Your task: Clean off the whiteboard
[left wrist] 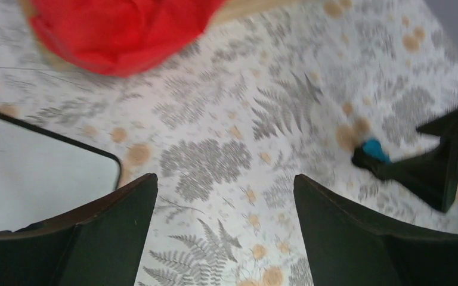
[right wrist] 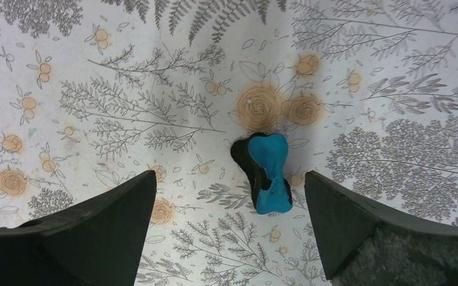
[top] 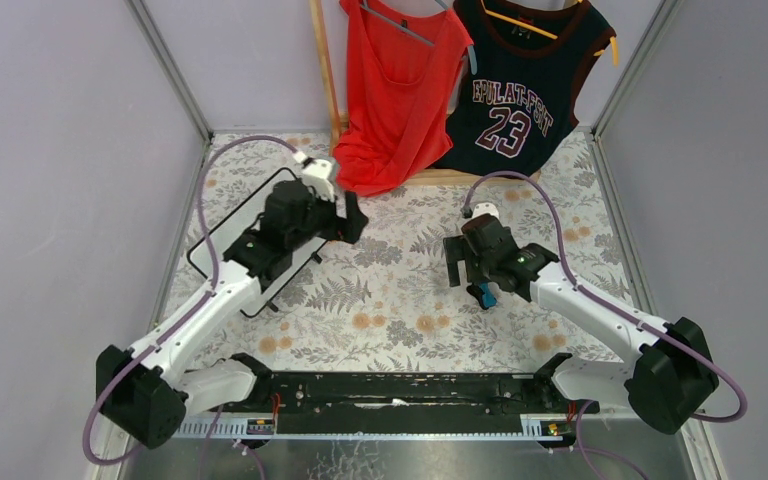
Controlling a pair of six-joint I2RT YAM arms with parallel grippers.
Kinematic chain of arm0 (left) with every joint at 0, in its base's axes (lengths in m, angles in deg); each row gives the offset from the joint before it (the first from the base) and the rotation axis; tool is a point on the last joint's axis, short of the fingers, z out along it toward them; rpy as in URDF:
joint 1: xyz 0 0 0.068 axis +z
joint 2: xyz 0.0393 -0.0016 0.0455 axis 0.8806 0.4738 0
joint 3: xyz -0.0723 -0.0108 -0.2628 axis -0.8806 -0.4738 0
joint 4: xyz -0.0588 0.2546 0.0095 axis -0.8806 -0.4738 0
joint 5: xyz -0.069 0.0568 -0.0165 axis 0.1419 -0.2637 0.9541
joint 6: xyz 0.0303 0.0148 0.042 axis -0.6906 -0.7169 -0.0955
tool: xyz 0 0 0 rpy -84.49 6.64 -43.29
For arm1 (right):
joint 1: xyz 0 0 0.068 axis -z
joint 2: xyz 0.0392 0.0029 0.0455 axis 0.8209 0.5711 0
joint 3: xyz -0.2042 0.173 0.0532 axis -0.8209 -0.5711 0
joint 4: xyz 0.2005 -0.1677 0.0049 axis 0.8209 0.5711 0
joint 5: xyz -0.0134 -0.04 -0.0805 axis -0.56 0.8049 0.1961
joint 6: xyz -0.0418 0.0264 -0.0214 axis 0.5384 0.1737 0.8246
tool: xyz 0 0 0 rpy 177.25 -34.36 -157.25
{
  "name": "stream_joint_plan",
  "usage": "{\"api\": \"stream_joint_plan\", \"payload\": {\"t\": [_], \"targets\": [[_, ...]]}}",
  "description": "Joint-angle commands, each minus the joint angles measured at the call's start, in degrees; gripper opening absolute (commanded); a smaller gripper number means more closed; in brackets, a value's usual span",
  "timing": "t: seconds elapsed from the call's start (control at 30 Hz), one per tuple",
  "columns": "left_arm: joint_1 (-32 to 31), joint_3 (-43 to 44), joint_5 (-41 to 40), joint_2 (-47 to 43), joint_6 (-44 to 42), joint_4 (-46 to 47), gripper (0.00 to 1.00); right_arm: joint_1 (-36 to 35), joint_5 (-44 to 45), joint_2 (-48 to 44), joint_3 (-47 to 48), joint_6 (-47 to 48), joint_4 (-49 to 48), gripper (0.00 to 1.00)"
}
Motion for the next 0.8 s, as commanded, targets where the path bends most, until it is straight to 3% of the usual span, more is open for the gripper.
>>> {"api": "stream_joint_plan", "payload": {"t": [0.0,0.13,0.77], "targets": [[-7.15,-2.41,-3.67,2.52,-4.25,2.94,0.84,0.12,5.96,-0.54,4.15,-0.41,0.52,0.99],[-13.0,-3.9,-5.76,5.69,-6.87,4.56,0.86,0.12,7.01,-0.27,4.69,-0.44,0.34,0.99],[-14.18,-8.36,-3.47,11.11,-8.5,6.81,0.9,0.2,10.19,0.82,2.08,-2.72,-2.43,0.99]]}}
